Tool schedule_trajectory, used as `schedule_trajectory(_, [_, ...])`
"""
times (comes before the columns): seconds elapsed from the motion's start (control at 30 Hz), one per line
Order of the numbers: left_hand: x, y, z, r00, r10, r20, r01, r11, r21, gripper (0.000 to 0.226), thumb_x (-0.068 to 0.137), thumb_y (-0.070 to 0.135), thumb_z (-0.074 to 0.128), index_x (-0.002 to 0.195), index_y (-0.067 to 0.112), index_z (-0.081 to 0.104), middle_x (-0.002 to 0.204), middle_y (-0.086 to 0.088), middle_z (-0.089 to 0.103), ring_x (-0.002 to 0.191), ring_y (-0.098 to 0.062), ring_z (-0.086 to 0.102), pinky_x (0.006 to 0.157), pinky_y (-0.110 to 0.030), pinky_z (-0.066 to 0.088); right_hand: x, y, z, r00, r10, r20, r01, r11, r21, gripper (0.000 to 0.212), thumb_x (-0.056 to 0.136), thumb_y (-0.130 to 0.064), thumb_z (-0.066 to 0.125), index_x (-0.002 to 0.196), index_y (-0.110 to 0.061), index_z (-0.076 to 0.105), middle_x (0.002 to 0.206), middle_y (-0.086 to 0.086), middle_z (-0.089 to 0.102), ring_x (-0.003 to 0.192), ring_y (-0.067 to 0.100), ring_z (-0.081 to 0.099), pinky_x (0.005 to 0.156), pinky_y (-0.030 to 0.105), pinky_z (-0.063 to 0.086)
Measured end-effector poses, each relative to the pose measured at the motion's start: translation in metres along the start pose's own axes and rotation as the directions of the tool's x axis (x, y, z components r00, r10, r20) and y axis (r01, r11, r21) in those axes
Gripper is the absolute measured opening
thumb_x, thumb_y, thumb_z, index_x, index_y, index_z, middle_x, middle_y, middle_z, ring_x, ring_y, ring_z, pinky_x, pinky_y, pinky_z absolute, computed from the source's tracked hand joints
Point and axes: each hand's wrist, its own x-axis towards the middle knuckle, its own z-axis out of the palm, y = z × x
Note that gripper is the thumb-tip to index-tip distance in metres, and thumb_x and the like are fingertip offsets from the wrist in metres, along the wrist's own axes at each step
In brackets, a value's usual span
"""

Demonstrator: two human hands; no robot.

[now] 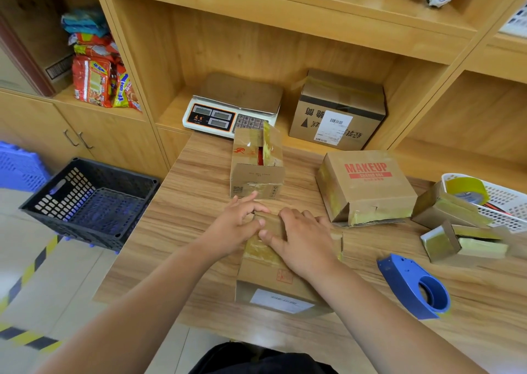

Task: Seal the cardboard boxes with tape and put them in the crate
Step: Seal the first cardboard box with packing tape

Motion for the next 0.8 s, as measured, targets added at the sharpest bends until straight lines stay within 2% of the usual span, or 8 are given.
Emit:
schedule_trajectory(0.17, [-0.003, 0.0, 0.002, 1.0, -0.012, -0.009, 0.012, 1.0, -0.026, 0.025, 0.095, 0.025, 0.055, 0.103, 0.049, 0.055, 0.154, 0.001, 0.025, 0.137, 0.006, 0.008, 0.114, -0.025, 0.0, 0.001, 0.003, 0.0, 1.0, -0.014, -0.013, 0.015, 0.999, 0.051, 0.036, 0.096, -0.052, 0.027, 0.108, -0.026, 0.049, 0.108, -0.005, 0.062, 0.101, 0.02, 0.049, 0.076, 0.036, 0.021])
schedule_trajectory(0.27, [-0.005, 0.003, 0.002, 0.999, -0.039, 0.009, 0.039, 0.999, -0.027, 0.026, 0.095, 0.027, 0.054, 0.104, 0.052, 0.054, 0.156, 0.004, 0.021, 0.14, -0.003, 0.011, 0.119, -0.037, 0.008, 0.0, 0.007, -0.003, 0.999, -0.032, -0.011, 0.033, 0.991, 0.131, 0.029, 0.1, -0.038, 0.032, 0.119, -0.026, 0.052, 0.115, -0.005, 0.062, 0.106, 0.018, 0.051, 0.084, 0.033, 0.025])
schedule_trajectory(0.33, [-0.008, 0.005, -0.001, 0.998, -0.059, 0.01, 0.06, 0.998, -0.034, 0.026, 0.096, 0.028, 0.053, 0.105, 0.052, 0.054, 0.156, 0.006, 0.021, 0.143, -0.007, 0.014, 0.118, -0.044, 0.018, -0.002, 0.013, -0.011, 1.0, -0.026, -0.014, 0.028, 0.989, 0.146, 0.029, 0.1, -0.036, 0.036, 0.122, -0.028, 0.053, 0.117, -0.006, 0.062, 0.11, 0.017, 0.054, 0.093, 0.032, 0.027])
schedule_trajectory(0.43, [-0.014, 0.004, -0.01, 0.997, -0.079, 0.001, 0.079, 0.995, -0.057, 0.027, 0.097, 0.029, 0.051, 0.109, 0.053, 0.054, 0.155, 0.008, 0.02, 0.14, -0.003, 0.019, 0.114, -0.043, 0.027, -0.004, 0.027, -0.025, 0.994, 0.087, -0.073, -0.074, 0.983, 0.17, 0.033, 0.097, -0.04, 0.04, 0.125, -0.031, 0.054, 0.119, -0.01, 0.063, 0.113, 0.013, 0.054, 0.102, 0.034, 0.027])
schedule_trajectory(0.53, [-0.02, -0.003, -0.021, 0.996, -0.088, -0.031, 0.087, 0.995, -0.043, 0.031, 0.098, 0.025, 0.047, 0.115, 0.051, 0.054, 0.154, 0.004, 0.022, 0.137, -0.001, 0.018, 0.114, -0.04, 0.027, -0.011, 0.044, -0.033, 0.986, 0.161, -0.05, -0.123, 0.886, 0.447, 0.033, 0.095, -0.042, 0.045, 0.125, -0.03, 0.053, 0.119, -0.013, 0.06, 0.115, 0.009, 0.052, 0.107, 0.04, 0.033])
schedule_trajectory(0.63, [-0.027, -0.015, -0.032, 0.988, -0.132, -0.08, 0.13, 0.991, -0.037, 0.035, 0.1, 0.021, 0.044, 0.119, 0.048, 0.055, 0.15, 0.008, 0.026, 0.135, 0.0, 0.016, 0.114, -0.039, 0.022, -0.025, 0.047, -0.03, 0.992, 0.063, 0.113, -0.125, 0.696, 0.707, 0.068, 0.077, -0.064, 0.055, 0.137, -0.038, 0.033, 0.134, -0.018, 0.044, 0.125, 0.002, 0.04, 0.107, 0.035, 0.034])
schedule_trajectory(0.73, [-0.035, -0.026, -0.045, 0.978, -0.12, -0.171, 0.124, 0.992, 0.015, 0.041, 0.099, 0.014, 0.044, 0.115, 0.05, 0.054, 0.131, 0.023, 0.033, 0.132, 0.003, 0.017, 0.114, -0.031, 0.014, -0.033, 0.038, -0.018, 0.976, -0.097, 0.194, -0.068, 0.711, 0.699, 0.121, 0.05, -0.089, 0.057, 0.148, -0.039, 0.008, 0.145, -0.023, 0.017, 0.137, 0.001, 0.018, 0.11, 0.03, 0.022])
schedule_trajectory(0.8, [-0.039, -0.034, -0.054, 0.961, -0.106, -0.256, 0.133, 0.987, 0.093, 0.041, 0.097, 0.007, 0.046, 0.116, 0.041, 0.058, 0.129, 0.021, 0.042, 0.133, -0.002, 0.024, 0.114, -0.028, 0.014, -0.031, 0.03, -0.011, 0.957, -0.194, 0.217, -0.002, 0.742, 0.671, 0.135, 0.039, -0.096, 0.052, 0.147, -0.039, -0.006, 0.149, -0.021, 0.005, 0.139, 0.001, 0.007, 0.115, 0.03, 0.012])
